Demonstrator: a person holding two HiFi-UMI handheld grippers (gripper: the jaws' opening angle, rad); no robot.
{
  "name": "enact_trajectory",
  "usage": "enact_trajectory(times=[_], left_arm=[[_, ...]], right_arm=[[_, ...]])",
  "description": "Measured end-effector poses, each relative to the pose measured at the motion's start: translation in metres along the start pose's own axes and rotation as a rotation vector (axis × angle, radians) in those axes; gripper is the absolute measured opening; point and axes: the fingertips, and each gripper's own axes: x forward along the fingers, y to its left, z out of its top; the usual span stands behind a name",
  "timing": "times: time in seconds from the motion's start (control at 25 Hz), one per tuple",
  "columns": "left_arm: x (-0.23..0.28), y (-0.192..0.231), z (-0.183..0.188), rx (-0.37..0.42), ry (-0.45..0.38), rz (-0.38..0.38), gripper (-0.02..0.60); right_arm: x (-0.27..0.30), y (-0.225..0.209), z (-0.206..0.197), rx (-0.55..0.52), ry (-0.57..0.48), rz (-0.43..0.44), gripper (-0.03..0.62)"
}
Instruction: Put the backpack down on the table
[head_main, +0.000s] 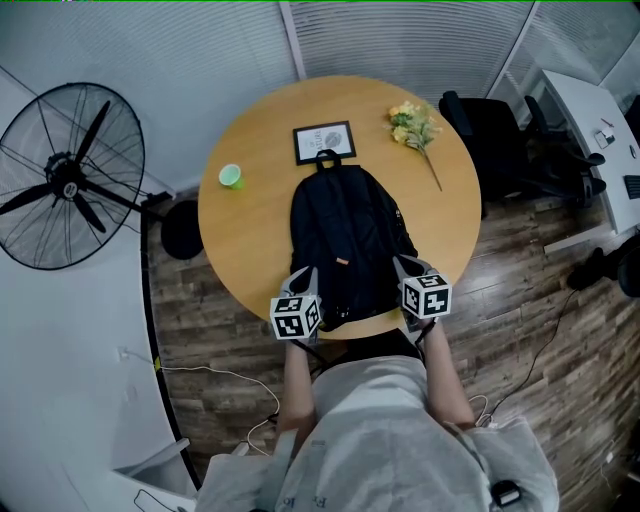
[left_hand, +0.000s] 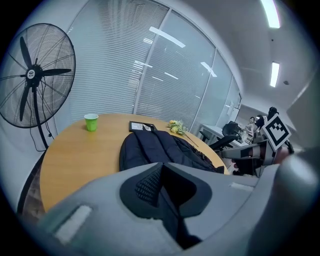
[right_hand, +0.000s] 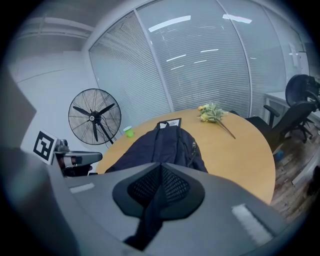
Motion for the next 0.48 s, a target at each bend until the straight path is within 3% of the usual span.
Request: enact_trajectory(times=[0.48], left_arm=[[0.0018,-0.0040,0.0044,0.034,0.004,-0.007,0.006]], right_arm=[[-0.0065,-0.0020,0.0037,-0.005,-0.011,-0.026,0.000]])
